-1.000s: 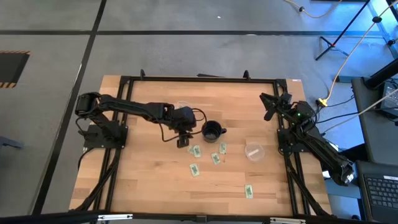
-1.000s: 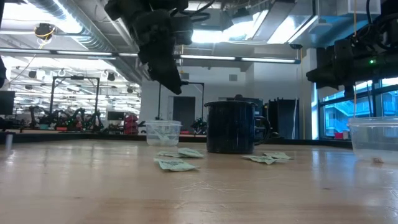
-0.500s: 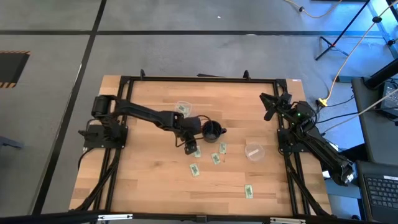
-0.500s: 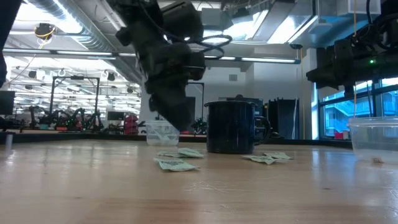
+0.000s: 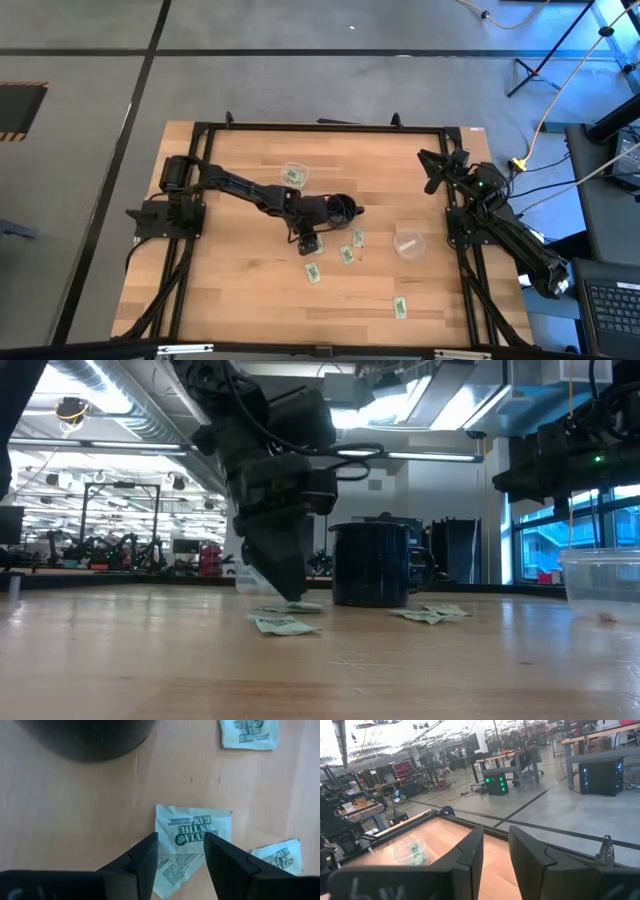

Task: Pick and place items into bin
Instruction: Put the green stevia packet into the top transparent bin

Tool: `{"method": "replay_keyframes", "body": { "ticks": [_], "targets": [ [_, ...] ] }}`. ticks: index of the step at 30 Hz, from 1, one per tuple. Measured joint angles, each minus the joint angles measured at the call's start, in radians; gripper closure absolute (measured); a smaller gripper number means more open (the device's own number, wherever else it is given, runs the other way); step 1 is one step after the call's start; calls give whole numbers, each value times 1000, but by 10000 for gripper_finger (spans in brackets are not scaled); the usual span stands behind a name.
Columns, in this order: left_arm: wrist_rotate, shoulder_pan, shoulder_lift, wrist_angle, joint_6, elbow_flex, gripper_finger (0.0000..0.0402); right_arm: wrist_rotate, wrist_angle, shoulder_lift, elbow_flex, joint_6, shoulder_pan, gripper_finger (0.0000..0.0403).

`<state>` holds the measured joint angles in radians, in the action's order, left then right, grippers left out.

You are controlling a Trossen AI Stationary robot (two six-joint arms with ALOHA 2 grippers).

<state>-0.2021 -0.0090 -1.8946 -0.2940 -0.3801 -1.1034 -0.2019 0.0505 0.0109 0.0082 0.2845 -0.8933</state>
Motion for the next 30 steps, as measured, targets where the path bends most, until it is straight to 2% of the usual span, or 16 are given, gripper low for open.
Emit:
{"method": "replay_keyframes", "body": {
  "ticks": [17, 30],
  "targets": [
    [-1, 4, -18, 4, 35, -1, 252, 0, 0, 0, 0, -1, 0, 308],
    [7, 11, -21, 7, 39, 0, 340, 0, 0, 0, 0, -2, 0, 308]
  ]
}}
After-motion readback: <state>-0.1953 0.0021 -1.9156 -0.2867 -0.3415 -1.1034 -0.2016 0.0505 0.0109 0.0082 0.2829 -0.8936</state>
